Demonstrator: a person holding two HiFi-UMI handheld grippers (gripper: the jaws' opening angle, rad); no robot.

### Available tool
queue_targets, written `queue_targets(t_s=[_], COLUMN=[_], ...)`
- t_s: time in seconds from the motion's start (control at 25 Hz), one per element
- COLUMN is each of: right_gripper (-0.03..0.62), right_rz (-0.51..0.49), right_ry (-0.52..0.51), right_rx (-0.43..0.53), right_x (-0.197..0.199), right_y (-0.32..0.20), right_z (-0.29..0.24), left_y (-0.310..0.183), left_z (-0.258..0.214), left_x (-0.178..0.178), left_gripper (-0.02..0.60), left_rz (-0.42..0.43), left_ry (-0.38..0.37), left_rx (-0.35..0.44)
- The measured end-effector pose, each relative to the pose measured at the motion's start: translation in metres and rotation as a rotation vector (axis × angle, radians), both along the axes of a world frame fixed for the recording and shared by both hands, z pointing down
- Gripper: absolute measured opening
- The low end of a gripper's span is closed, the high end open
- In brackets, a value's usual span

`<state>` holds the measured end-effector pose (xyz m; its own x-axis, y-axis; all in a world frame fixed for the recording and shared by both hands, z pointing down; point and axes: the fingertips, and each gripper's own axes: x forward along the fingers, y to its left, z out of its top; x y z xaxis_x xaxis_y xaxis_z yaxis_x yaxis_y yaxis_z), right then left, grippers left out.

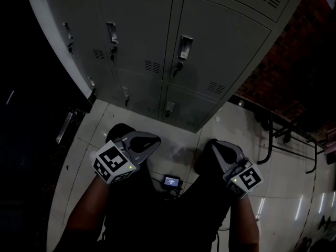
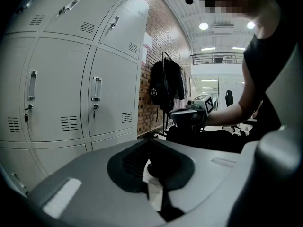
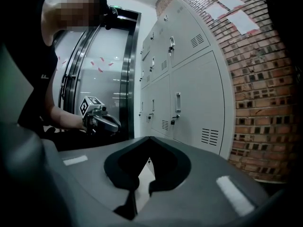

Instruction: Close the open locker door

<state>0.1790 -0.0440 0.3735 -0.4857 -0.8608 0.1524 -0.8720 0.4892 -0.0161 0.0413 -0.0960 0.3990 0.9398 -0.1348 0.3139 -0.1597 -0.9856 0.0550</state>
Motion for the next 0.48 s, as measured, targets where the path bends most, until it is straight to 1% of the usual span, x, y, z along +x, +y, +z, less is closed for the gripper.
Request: queue_targets(t_s=[0.48], right_gripper=[0.002], right_rz=[0.002], right_ry=[0.002], right_rx=[-0.002], right_x=[0.0004], right_y=[-0.0018], right_z=[0.0009], left_y=[-0.0010], left_z=[0.0002], left_x=[0.0011], left_gripper=[0.012], left_rz=[-0.001], left_ry=[-0.001], left_rx=[0.001])
